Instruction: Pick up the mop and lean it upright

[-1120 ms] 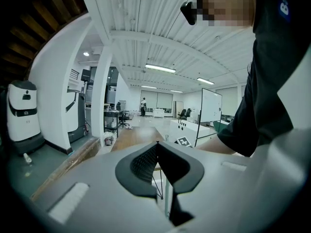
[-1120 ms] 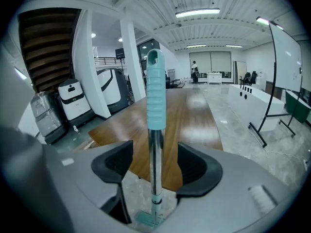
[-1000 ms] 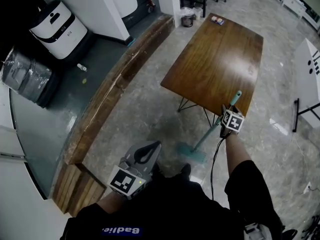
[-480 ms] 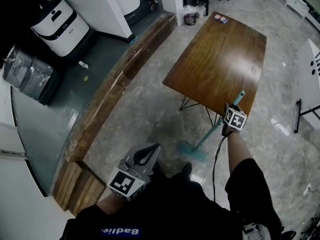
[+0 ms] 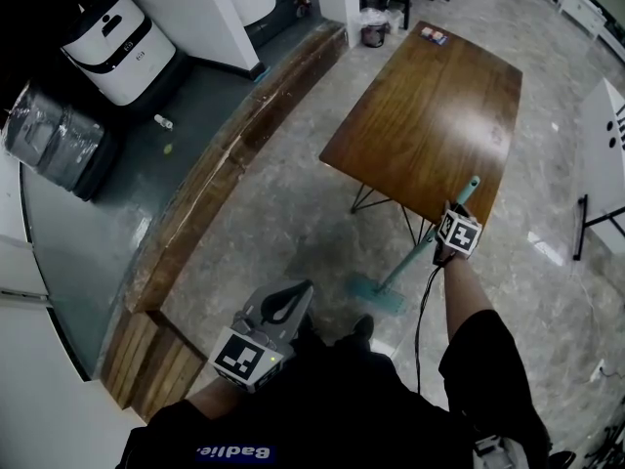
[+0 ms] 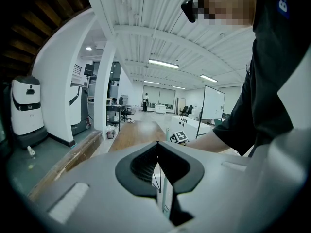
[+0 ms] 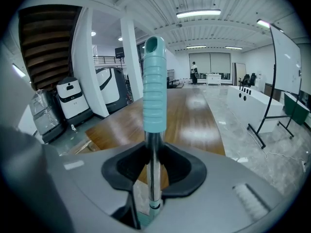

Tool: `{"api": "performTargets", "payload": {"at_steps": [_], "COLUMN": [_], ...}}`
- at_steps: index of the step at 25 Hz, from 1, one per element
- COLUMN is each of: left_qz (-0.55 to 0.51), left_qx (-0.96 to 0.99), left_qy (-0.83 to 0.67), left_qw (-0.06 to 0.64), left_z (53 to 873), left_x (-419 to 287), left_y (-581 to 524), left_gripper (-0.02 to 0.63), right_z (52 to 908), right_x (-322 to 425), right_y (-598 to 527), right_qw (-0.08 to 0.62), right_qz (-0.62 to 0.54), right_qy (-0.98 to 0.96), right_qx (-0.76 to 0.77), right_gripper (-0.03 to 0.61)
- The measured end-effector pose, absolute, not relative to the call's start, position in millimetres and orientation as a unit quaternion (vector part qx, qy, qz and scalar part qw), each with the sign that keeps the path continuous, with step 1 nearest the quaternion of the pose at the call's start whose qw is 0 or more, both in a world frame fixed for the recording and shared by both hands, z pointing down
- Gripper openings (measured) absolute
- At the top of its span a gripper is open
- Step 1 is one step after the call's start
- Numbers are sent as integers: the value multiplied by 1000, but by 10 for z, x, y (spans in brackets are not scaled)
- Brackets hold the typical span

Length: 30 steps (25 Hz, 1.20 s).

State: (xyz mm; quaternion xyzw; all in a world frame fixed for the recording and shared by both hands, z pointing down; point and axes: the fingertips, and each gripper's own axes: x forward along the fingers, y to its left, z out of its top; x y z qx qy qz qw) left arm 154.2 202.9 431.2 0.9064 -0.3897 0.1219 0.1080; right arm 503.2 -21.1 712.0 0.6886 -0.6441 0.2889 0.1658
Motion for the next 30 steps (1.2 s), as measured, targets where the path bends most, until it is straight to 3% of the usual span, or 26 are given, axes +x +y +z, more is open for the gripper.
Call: {"api": "performTargets", "payload": {"at_steps": [30], "left_qz": [90], "left_qx": [926], "left_qy": [-353], "left_qw": [97], "left_z": [4182], "left_x": [1482], "left_y": [2160], "left_gripper": [20], "right_z": [6564], "right_x": [4031], "right_y": [785], "right_qw": [135], "right_qz": [262], "right_qy": [-707], "right_qx": [642], "right_gripper": [112]}}
